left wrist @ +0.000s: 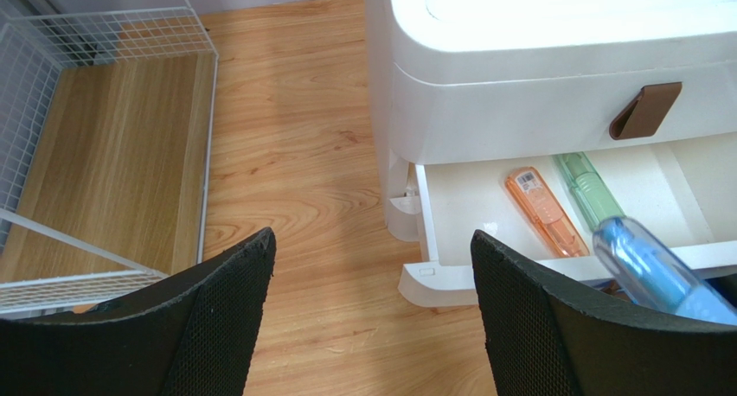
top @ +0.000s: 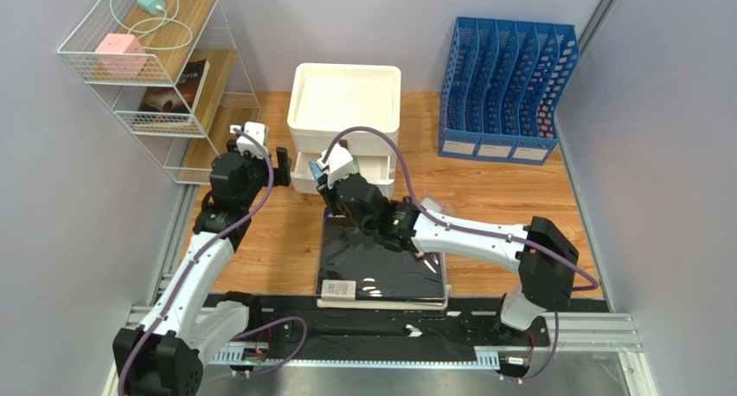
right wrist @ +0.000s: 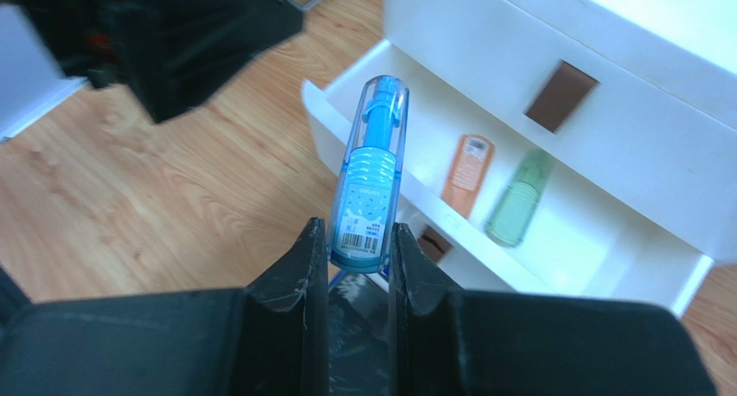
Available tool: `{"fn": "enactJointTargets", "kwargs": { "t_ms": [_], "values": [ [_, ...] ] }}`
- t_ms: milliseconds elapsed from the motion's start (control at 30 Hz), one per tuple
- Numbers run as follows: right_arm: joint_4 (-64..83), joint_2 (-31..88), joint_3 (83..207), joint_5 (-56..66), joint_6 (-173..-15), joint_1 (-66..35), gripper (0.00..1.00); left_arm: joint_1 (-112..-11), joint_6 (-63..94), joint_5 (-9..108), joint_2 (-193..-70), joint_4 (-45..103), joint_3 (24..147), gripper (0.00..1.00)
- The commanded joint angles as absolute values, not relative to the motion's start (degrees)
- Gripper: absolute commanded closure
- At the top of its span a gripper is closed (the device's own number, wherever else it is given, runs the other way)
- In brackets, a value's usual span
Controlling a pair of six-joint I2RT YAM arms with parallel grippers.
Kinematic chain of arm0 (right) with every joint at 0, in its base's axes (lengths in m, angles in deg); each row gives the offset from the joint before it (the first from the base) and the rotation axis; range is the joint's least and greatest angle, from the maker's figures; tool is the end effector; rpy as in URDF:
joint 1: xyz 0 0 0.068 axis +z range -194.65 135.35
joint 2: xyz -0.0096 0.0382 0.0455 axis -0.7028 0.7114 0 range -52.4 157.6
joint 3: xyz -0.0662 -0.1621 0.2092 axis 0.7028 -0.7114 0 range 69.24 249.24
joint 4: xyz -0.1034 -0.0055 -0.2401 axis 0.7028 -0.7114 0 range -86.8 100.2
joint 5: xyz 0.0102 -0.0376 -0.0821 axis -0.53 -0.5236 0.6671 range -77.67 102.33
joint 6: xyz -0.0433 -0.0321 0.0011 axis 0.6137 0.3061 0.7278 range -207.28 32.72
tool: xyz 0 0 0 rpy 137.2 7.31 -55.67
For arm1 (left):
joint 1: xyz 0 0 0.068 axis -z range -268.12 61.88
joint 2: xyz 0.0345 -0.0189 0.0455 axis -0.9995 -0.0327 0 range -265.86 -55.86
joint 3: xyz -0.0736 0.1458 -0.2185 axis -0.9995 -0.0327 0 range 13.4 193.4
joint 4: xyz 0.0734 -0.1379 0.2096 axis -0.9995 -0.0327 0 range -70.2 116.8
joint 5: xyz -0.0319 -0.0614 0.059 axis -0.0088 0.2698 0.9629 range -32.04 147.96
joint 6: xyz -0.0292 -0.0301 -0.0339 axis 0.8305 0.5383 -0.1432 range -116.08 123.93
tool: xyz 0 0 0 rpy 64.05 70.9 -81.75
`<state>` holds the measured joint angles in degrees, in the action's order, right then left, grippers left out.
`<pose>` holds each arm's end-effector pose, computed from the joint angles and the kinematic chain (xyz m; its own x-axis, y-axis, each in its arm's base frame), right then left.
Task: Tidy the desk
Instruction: Place the stationery in the drawer.
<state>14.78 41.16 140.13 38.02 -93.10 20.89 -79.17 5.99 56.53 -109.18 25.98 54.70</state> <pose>0.1741 0.3454 0.3050 -0.1938 -0.2053 -0.9593 -0.6333 0.7730 -0.0375 0.2184 -0.0353 0.3085 -0.2259 -0.0009 -0.9742 0.1717 0.9843 -0.0407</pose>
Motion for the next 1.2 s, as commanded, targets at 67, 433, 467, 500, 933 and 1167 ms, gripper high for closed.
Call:
{"fn": "enactJointTargets", "kwargs": {
  "t_ms": [67, 433, 467, 500, 933, 1167],
  "values": [
    [8.8, 42.1, 142.1, 38.1, -97.1, 15.5, 1.00, -79.3, 5.5, 56.2, -107.9, 27.9, 54.4, 0.12],
    [4.4, 47.3, 147.7, 34.6, -99.5, 8.9, 0.94, -79.3, 5.5, 56.4, -107.8, 28.0, 54.4, 0.12],
    [3.2, 48.1, 148.9, 34.7, -99.6, 8.6, 0.86, -79.3, 5.4, 56.3, -107.8, 28.0, 54.4, 0.12],
    [3.0, 48.3, 149.2, 35.0, -99.5, 8.6, 0.80, -79.3, 5.5, 56.3, -107.7, 28.0, 54.4, 0.12],
    [4.5, 41.4, 144.7, 42.5, -99.3, 8.5, 0.24, -79.3, 5.6, 55.9, -107.4, 27.8, 54.4, 0.12],
    [3.1, 36.9, 142.2, 43.2, -99.3, 12.7, 0.25, -79.3, 5.6, 55.9, -107.5, 27.9, 54.4, 0.12]
  ]
}}
